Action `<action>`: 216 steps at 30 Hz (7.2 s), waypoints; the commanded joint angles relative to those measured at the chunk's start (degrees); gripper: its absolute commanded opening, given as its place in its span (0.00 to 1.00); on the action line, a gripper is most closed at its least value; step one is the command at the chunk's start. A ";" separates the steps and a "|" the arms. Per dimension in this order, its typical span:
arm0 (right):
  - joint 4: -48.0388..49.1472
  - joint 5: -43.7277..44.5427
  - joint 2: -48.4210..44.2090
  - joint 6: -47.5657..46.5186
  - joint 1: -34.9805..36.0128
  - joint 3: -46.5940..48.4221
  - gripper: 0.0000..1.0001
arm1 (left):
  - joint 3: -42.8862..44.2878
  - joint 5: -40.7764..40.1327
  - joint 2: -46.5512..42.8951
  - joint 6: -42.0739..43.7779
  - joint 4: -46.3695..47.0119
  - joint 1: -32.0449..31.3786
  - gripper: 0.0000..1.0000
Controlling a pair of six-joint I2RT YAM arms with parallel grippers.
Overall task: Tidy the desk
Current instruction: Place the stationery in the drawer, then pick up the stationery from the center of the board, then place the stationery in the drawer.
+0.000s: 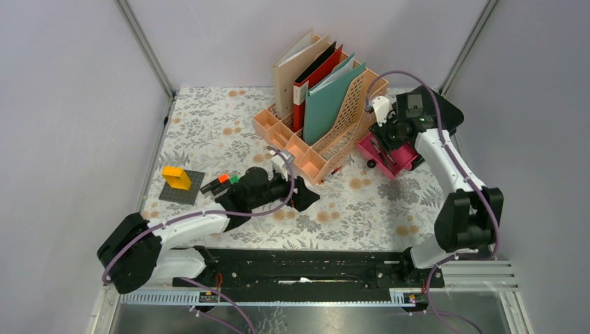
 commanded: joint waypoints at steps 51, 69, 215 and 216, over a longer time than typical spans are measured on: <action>4.67 -43.28 -20.25 11.11 -18.01 -11.13 0.60 | 54.22 -26.96 51.81 26.17 -38.17 -5.48 0.48; 4.62 -45.90 -20.75 11.20 -18.38 -11.39 0.59 | 46.22 -17.24 47.73 21.21 -35.97 -5.79 0.00; 2.85 -48.33 -17.86 5.09 -3.42 -11.20 0.50 | 2.11 -31.63 -10.27 -4.33 -31.70 12.05 0.99; 2.76 -48.50 -17.72 5.08 -3.42 -11.29 0.50 | 2.42 -31.89 -9.61 -4.50 -32.28 12.60 0.99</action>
